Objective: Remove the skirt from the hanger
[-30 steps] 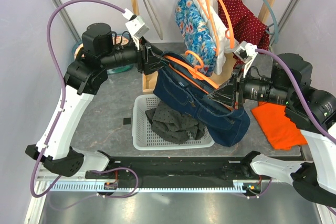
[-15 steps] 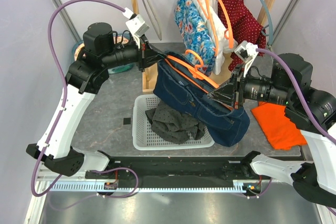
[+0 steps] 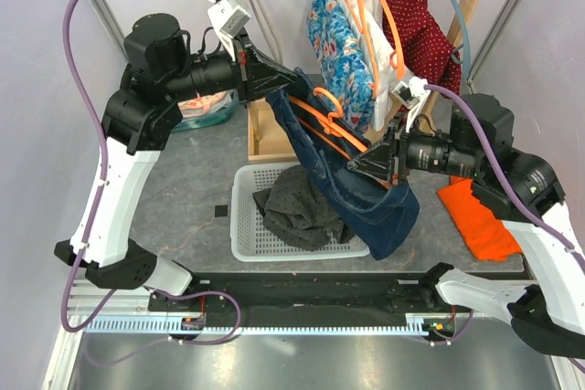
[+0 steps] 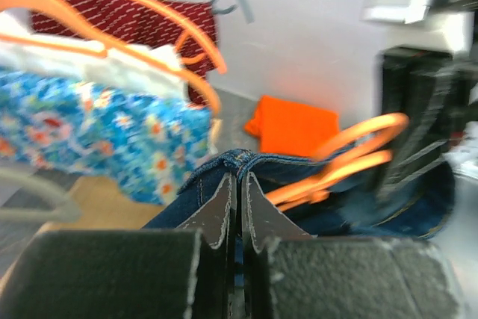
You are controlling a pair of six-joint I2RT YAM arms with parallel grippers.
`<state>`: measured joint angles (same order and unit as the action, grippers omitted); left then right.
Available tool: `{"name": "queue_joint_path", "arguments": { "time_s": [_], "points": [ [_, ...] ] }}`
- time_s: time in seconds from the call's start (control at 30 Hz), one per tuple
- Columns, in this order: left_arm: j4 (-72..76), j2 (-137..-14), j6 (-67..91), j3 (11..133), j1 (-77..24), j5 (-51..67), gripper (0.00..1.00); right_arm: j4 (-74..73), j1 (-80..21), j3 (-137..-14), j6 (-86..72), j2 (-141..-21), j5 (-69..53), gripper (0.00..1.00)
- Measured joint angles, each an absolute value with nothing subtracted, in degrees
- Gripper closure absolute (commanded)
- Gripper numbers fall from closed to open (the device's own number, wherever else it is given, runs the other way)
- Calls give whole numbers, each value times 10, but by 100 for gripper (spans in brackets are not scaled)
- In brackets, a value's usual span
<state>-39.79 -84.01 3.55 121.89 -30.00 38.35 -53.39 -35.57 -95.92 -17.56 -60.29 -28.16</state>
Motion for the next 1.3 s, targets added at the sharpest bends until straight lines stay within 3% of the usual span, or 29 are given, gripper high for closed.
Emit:
{"name": "queue_joint_path", "arguments": {
  "time_s": [0.47, 0.6, 0.83, 1.07, 1.3],
  "points": [
    [-358, -836, 102, 1188, -334, 444, 98, -437, -391, -915, -240, -635, -282, 100],
    [-353, -813, 100, 1149, -335, 449, 66, -429, -415, -928, -249, -655, -269, 100],
    [-354, -788, 73, 1126, -350, 462, 26, -433, -422, -959, -253, -660, -260, 100],
    [-380, -776, 27, 1115, -358, 467, 12, -419, -422, -958, -251, -637, -250, 100],
    [-453, -764, -42, 1151, -361, 430, 7, -428, -423, -958, -242, -616, -245, 100]
  ]
}}
